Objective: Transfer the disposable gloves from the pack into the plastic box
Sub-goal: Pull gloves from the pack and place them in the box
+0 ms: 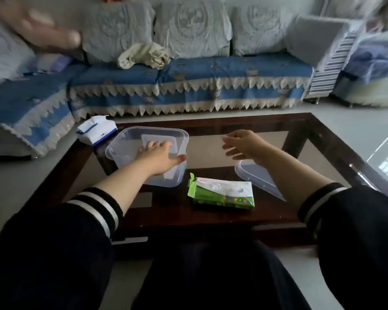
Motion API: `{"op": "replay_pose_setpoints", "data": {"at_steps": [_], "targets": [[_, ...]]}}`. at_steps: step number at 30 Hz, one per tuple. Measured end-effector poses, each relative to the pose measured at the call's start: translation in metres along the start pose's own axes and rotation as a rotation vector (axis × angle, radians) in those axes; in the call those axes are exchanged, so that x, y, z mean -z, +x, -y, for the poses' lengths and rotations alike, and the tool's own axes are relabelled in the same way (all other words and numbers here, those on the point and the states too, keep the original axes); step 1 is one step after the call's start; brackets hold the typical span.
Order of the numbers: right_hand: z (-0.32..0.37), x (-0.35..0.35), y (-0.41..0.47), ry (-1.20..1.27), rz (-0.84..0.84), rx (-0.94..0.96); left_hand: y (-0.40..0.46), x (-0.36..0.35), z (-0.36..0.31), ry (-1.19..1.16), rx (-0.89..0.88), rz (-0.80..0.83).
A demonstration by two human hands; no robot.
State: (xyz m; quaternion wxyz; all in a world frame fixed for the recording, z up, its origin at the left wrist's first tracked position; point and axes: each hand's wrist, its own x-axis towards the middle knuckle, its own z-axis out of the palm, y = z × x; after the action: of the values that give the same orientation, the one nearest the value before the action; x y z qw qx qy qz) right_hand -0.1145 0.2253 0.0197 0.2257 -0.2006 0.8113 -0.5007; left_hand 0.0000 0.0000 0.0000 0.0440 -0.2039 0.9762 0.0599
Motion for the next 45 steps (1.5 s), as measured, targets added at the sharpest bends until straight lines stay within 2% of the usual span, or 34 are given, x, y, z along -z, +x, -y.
{"op": "replay_pose_setpoints", "data": {"at_steps": [4, 8, 11, 16, 20, 23, 29, 32, 36, 41, 45], "targets": [[-0.013, -0.007, -0.042, 0.023, -0.067, -0.013, -0.034, -0.011, 0.004, 0.093, -0.033, 0.027], [-0.013, -0.029, -0.061, 0.105, -0.084, -0.029, -0.046, -0.023, 0.005, 0.039, -0.053, -0.102], [-0.011, -0.041, -0.064, 0.079, -0.088, -0.043, -0.046, -0.026, 0.005, -0.063, -0.071, -0.202], [-0.032, -0.049, -0.054, -0.197, -0.164, -0.026, -0.035, -0.039, -0.008, -0.320, -0.071, -0.279], [-0.059, -0.045, -0.046, -0.466, -0.095, -0.038, -0.021, -0.047, -0.032, -0.385, -0.077, -0.337], [-0.079, -0.046, -0.039, -0.541, -0.050, -0.051, -0.010, -0.052, -0.051, -0.403, -0.088, -0.366], [-0.101, -0.053, -0.029, -0.520, -0.049, -0.025, 0.007, -0.059, -0.075, -0.443, -0.110, -0.427], [-0.107, -0.052, -0.025, -0.522, 0.011, -0.003, 0.015, -0.059, -0.074, -0.471, -0.123, -0.457], [-0.105, -0.046, -0.013, -0.542, 0.123, 0.061, 0.030, -0.058, -0.070, -0.532, -0.171, -0.416], [-0.101, -0.059, -0.004, -0.476, 0.072, 0.054, 0.041, -0.059, -0.079, -0.559, -0.257, -0.374], [-0.101, -0.066, -0.001, -0.441, 0.023, 0.033, 0.019, -0.070, -0.073, -0.427, -0.440, -0.625]]}}
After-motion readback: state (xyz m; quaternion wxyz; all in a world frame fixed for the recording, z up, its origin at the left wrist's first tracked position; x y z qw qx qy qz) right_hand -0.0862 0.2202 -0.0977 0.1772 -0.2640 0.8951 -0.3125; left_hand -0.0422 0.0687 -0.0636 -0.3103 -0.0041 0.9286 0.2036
